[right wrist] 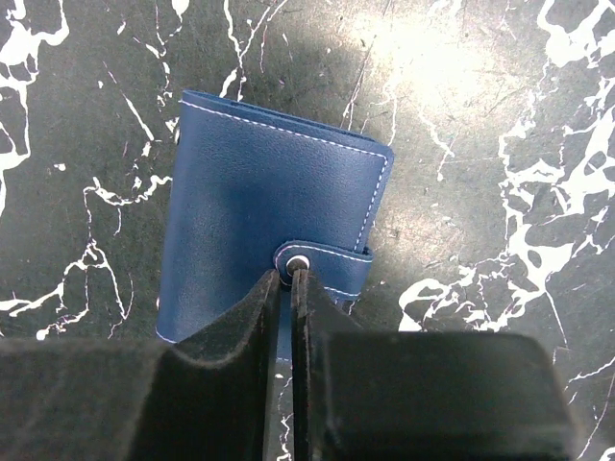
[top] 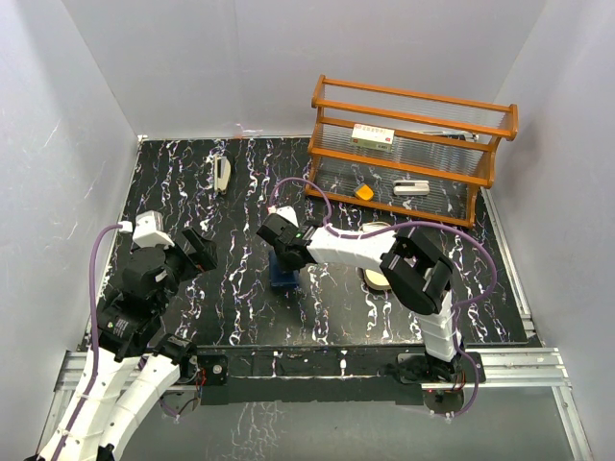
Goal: Put the credit cards into the card holder
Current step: Open the card holder at the center of the board.
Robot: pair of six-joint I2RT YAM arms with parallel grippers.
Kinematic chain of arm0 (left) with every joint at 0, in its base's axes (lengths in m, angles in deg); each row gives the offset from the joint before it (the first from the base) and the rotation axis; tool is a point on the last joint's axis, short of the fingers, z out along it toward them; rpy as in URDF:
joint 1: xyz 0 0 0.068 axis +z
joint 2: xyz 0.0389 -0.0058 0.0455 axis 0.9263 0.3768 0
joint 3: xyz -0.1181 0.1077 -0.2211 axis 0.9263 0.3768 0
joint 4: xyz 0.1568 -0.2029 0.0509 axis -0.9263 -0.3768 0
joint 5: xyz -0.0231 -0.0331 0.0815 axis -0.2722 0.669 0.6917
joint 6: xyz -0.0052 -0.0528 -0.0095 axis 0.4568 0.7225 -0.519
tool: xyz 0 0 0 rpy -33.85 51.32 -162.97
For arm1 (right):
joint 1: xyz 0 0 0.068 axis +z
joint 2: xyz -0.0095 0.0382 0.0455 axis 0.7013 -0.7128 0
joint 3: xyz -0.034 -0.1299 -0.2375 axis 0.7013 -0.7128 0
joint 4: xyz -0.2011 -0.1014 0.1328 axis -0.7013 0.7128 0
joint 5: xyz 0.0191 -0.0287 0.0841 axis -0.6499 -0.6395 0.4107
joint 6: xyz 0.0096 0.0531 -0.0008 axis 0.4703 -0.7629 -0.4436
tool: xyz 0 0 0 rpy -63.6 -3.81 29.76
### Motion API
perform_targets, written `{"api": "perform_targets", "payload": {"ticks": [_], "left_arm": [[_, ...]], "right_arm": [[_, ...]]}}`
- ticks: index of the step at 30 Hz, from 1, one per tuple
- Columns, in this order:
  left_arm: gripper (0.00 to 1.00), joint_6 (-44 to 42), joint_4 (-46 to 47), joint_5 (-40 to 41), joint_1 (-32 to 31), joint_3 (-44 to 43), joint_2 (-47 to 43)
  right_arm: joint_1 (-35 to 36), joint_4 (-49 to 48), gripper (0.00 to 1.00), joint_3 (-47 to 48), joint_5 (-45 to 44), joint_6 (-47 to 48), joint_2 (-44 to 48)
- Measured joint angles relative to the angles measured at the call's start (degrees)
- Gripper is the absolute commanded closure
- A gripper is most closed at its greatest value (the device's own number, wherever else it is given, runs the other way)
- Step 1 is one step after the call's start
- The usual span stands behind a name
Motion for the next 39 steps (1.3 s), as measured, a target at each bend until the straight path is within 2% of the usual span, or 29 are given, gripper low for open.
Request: {"api": "perform_targets", "payload": {"ticks": [6, 12, 17, 21, 30, 34, 39], "left_arm": [[0.06, -0.02, 0.07, -0.13, 0.00, 0.04, -0.02], [0.16, 0.46, 0.24, -1.20, 0.00, 0.83, 0.68], [0.25, 3.26, 1.51, -6.43, 0.00, 2.78, 4.28], [0.33, 7.65, 4.24, -14.32, 0.00, 6.43, 9.94], [0.40, 19.39, 20.96, -32.68, 0.00, 20.17, 17.84], [0.46, 23.50, 28.79, -37.77, 0.00, 23.82, 19.28], [0.51, 26.40, 36.63, -41.57, 0.00, 24.20, 21.88]], "right_arm": [[0.00, 0.02, 1.00, 0.11, -0.09, 1.18, 0.00], [0.00, -0.87, 1.00, -1.09, -0.17, 1.70, 0.87], [0.00, -3.56, 1.00, -7.06, 0.44, 2.78, 5.68], [-0.04, -7.04, 1.00, -13.16, 1.88, 3.69, 10.82], [-0.04, -18.21, 1.00, -26.40, 7.76, 4.81, 21.92], [-0.04, -22.97, 1.00, -30.32, 10.84, 4.26, 25.73], [-0.04, -26.95, 1.00, -31.71, 14.36, 2.60, 27.74]]}}
